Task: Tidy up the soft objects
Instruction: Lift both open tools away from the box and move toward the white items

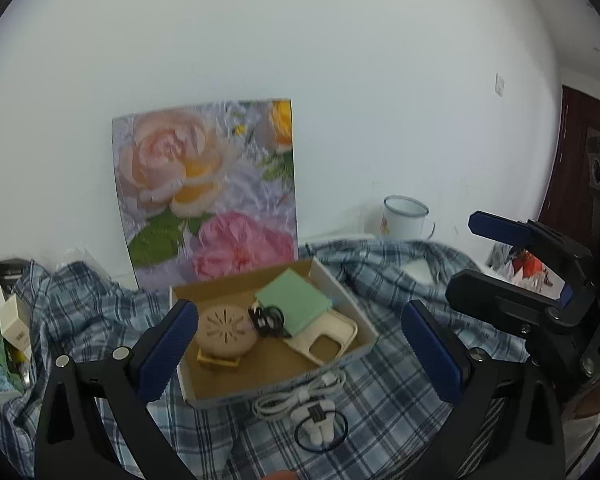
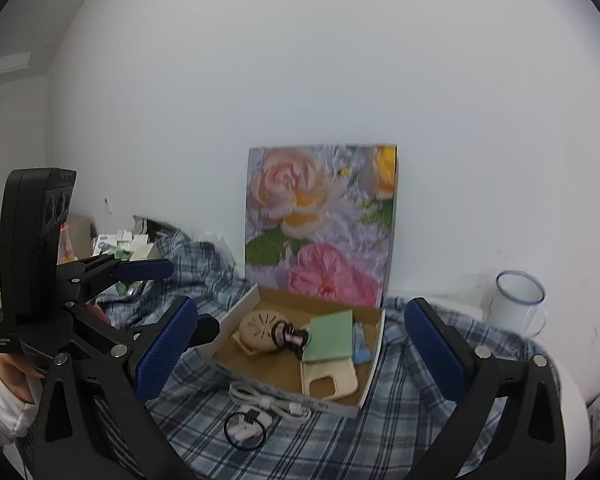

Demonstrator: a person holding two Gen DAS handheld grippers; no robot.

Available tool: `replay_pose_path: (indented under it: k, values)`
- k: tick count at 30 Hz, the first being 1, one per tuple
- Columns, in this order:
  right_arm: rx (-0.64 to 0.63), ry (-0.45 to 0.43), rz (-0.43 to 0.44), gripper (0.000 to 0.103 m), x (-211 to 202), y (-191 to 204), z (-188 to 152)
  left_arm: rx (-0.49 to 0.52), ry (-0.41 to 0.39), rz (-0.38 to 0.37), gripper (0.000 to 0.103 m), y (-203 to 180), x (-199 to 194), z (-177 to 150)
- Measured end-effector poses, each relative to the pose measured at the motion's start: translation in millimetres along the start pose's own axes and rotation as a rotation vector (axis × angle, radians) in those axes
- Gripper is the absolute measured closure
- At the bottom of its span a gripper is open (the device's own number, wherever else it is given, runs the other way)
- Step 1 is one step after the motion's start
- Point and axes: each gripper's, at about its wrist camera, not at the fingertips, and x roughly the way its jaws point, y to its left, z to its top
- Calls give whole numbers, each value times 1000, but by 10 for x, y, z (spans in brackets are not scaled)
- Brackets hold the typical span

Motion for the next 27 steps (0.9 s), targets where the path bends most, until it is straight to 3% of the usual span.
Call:
replay_pose_path:
  k: [10,19,24,27]
  values:
    - [-30,15,-2,0,259,43,-402,-37,125,-10,0,96,340,-454]
    - [56,82,-43,0,524,-160,-667,-63,273,-45,0,131,716,-903]
    - [144,147,-10,0,680,-303,-767,-46,310,-46,0,64,860,-1048]
    - [98,175,-46,0,725,-248,-807,13,340,-21,12,18,953,-1140]
